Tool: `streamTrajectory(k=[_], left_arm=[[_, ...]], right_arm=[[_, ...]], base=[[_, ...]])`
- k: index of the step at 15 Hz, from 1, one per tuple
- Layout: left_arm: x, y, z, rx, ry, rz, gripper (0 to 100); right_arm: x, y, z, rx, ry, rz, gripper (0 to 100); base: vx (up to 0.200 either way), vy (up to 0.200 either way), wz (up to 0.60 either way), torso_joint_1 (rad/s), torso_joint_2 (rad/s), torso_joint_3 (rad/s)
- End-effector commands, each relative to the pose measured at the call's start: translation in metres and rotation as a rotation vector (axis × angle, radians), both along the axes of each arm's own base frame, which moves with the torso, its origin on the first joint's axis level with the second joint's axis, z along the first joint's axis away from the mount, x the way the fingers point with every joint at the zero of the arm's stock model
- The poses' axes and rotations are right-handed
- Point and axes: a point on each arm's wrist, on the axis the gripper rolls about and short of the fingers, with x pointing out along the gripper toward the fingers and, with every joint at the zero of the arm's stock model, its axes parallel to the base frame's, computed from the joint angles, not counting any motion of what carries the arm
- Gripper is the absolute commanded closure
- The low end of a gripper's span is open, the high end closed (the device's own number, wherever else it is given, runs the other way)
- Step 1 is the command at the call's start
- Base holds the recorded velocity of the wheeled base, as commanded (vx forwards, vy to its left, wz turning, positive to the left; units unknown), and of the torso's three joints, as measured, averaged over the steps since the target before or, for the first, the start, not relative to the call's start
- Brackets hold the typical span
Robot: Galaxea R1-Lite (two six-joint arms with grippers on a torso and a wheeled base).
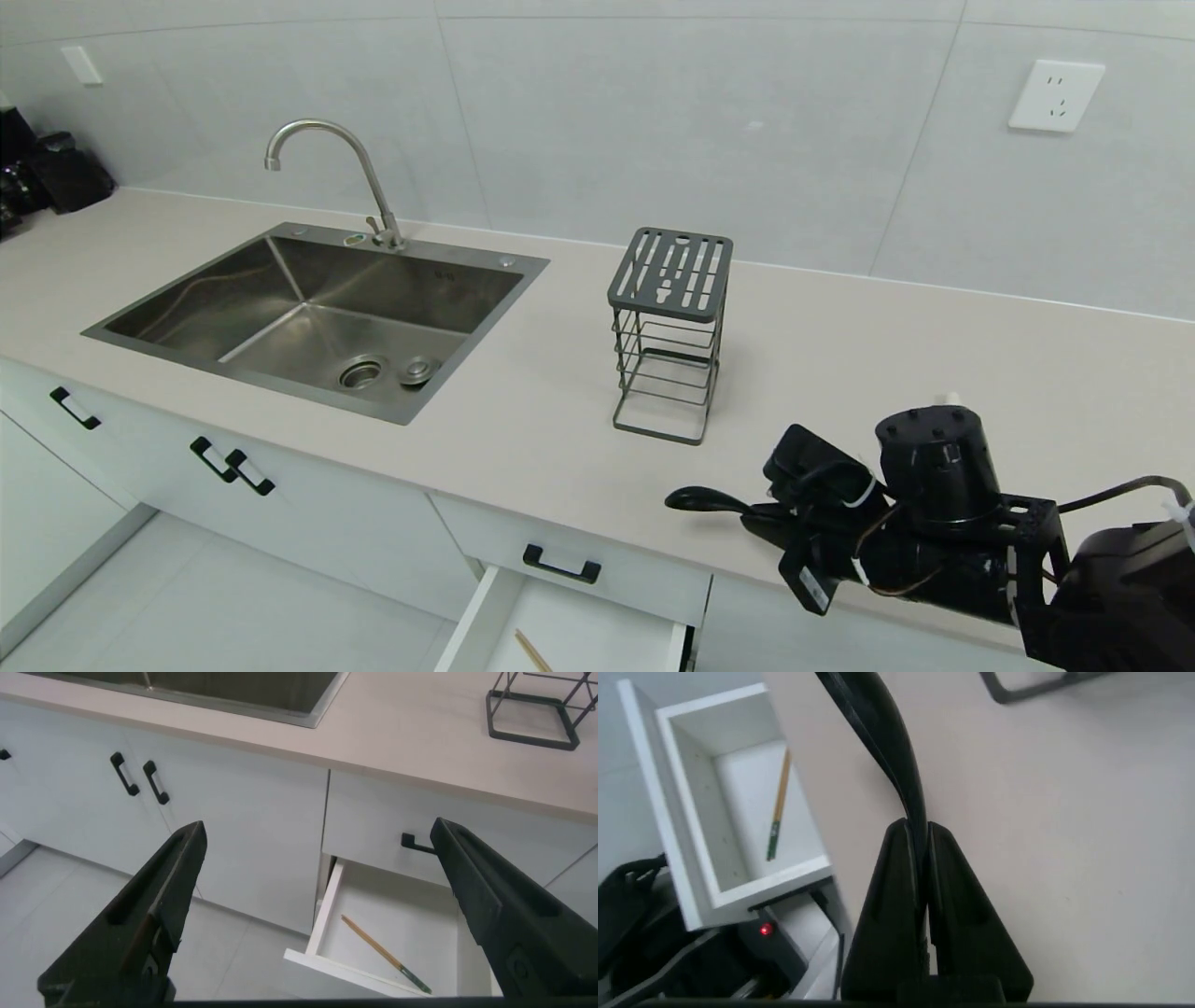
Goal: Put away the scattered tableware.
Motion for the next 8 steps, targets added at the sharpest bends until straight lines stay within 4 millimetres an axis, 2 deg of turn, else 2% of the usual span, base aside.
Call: streamTrajectory(k=[1,8], left_arm=[[0.0,0.0,0.0,0.0,-0.001,0.001,0],[0.0,0.0,0.0,0.0,0.001,0.001,0]], right_arm=[[-0.009,0.009,0.004,0.011,-0.01,0.037,100],[-0.022,0.023,0.005,0.019,-0.004,0.1,100]], base=[[0.0,0.0,0.0,0.0,0.0,0.0],[0.0,0.0,0.0,0.0,0.0,0.0]])
